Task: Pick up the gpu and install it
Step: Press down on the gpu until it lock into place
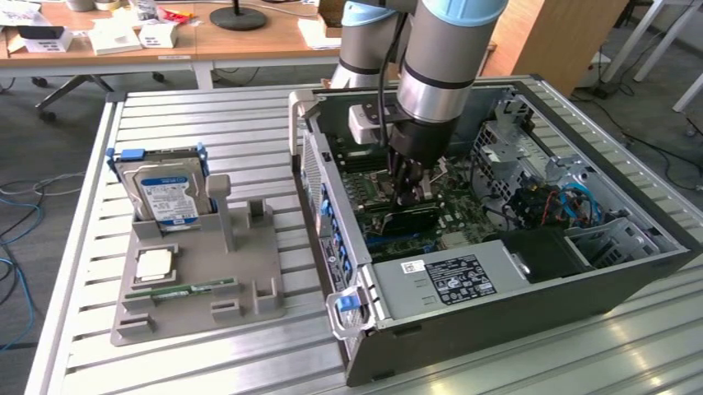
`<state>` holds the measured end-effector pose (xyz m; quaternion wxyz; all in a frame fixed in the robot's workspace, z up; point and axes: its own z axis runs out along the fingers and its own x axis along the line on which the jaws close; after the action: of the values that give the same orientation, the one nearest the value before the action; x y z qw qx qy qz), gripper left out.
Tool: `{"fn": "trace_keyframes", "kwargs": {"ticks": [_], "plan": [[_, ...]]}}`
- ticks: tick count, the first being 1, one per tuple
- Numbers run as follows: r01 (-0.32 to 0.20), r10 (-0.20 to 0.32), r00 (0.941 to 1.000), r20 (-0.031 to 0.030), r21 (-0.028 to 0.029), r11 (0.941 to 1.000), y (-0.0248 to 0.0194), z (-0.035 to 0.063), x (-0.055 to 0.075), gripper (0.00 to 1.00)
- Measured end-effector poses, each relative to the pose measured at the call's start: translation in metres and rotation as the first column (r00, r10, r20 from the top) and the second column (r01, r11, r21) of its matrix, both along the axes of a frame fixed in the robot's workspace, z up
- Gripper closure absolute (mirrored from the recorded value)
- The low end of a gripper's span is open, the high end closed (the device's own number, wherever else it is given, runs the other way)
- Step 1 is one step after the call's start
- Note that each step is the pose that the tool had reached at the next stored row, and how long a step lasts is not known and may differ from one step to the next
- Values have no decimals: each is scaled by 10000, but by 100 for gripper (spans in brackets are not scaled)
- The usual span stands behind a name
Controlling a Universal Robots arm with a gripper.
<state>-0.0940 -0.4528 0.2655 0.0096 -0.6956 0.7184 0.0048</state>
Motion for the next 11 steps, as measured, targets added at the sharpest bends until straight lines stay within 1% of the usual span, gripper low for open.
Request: {"fn": "trace_keyframes", "kwargs": {"ticks": [11], "plan": [[-1,1,10000,0,-1,10000,0,-2,-33,89]]}}
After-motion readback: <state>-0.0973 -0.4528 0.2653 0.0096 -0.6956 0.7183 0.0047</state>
